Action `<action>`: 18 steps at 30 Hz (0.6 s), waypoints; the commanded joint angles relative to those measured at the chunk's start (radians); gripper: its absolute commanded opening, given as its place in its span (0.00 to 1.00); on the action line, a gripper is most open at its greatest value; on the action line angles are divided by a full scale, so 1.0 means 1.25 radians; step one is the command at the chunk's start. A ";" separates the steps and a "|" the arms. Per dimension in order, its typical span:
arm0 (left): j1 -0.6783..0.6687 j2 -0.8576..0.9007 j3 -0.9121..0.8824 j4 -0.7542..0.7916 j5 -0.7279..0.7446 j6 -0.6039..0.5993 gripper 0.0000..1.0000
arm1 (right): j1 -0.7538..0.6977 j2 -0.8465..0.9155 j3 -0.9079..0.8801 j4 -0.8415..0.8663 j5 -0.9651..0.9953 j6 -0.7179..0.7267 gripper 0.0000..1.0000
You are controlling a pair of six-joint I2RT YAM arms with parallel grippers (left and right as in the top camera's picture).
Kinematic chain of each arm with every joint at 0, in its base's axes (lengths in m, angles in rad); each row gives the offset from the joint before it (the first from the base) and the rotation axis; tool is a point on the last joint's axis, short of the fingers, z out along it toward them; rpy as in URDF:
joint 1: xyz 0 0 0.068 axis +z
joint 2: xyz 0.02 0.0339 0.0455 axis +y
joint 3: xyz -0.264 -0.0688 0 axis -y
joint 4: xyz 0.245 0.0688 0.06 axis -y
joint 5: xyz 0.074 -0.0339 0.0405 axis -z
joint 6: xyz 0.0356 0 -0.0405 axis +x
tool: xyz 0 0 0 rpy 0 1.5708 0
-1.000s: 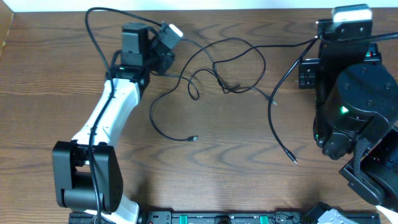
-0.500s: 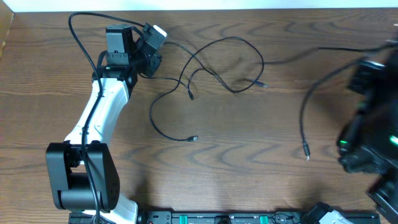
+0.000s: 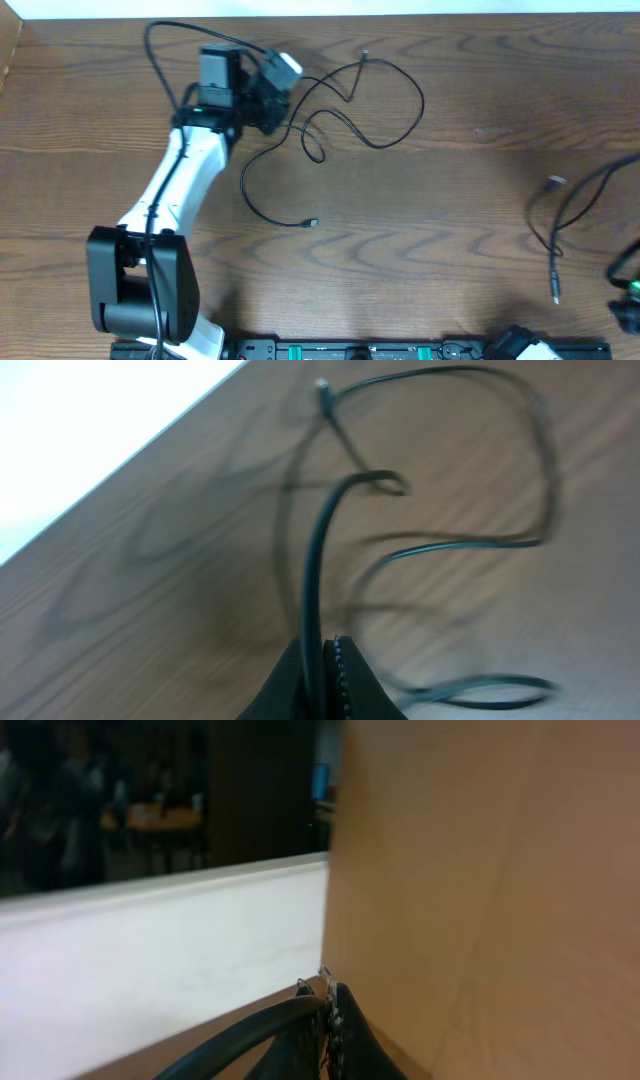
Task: Untangle cables
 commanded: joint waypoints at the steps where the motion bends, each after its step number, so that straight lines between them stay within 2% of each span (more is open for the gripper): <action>1: -0.068 -0.016 0.002 -0.027 0.031 -0.013 0.07 | 0.000 0.065 -0.002 -0.047 -0.105 0.088 0.01; 7: -0.141 -0.016 -0.002 -0.059 0.028 -0.013 0.08 | -0.002 0.129 -0.002 -0.096 -0.117 0.093 0.01; 8: -0.150 -0.016 -0.002 -0.061 0.028 -0.013 0.17 | -0.002 0.138 -0.002 -0.108 -0.113 0.093 0.01; 9: -0.157 -0.016 -0.002 -0.063 0.028 -0.013 0.40 | -0.003 0.145 -0.002 -0.119 -0.107 0.093 0.01; 10: -0.163 -0.016 -0.002 -0.064 0.028 -0.013 0.73 | -0.003 0.148 -0.002 -0.126 -0.099 0.098 0.01; 11: -0.168 -0.016 -0.002 -0.064 0.028 -0.013 0.98 | -0.003 0.151 -0.002 -0.136 -0.086 0.106 0.01; 18: -0.176 -0.016 -0.002 -0.080 0.029 -0.013 0.98 | -0.059 0.130 -0.002 -0.176 -0.076 0.126 0.01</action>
